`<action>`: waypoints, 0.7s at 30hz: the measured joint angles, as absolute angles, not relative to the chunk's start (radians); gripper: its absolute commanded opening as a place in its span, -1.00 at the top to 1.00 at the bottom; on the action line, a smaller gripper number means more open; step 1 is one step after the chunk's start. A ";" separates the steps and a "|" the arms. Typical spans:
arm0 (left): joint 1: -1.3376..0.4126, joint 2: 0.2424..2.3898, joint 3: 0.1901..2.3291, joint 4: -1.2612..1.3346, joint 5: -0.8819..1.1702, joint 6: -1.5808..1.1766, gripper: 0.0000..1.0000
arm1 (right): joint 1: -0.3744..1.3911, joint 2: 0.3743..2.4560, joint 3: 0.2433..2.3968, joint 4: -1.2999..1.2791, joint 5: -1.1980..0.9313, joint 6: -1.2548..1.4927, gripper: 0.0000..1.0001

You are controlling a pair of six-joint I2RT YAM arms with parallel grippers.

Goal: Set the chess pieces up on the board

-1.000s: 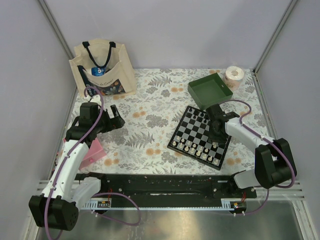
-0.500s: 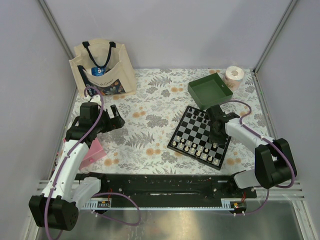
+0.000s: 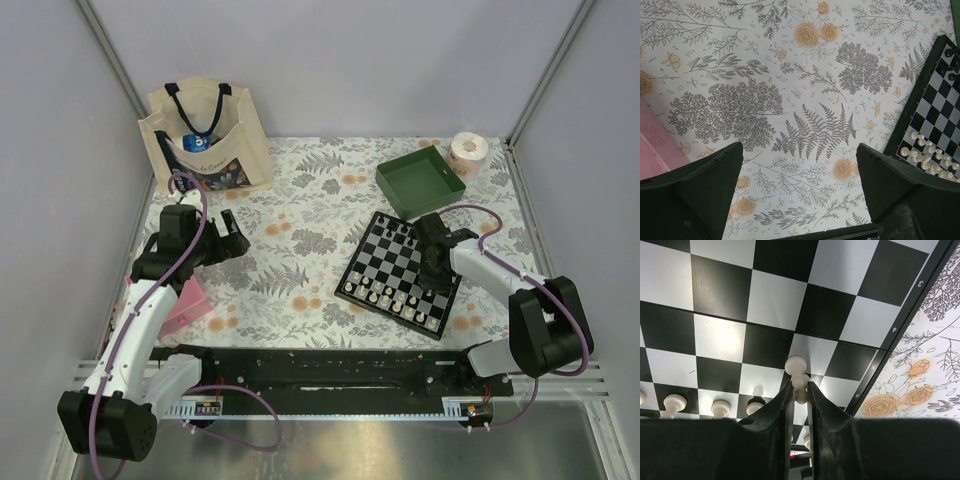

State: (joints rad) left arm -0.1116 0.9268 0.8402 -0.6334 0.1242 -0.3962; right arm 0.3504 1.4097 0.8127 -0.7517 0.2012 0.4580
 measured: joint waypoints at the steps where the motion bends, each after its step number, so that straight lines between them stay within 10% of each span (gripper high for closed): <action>1: -0.112 0.927 0.840 -0.634 0.124 -0.396 -0.98 | 0.350 1.409 0.813 -0.752 0.199 0.458 0.57; 21: -0.112 0.926 0.840 -0.634 0.125 -0.397 -0.98 | 0.350 1.282 0.778 -0.792 0.128 0.503 0.80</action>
State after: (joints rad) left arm -0.1116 0.9260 0.8402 -0.6338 0.1249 -0.3965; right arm 0.3500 1.2823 0.7776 -0.7918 0.1276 0.5026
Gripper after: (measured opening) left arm 0.988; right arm 0.186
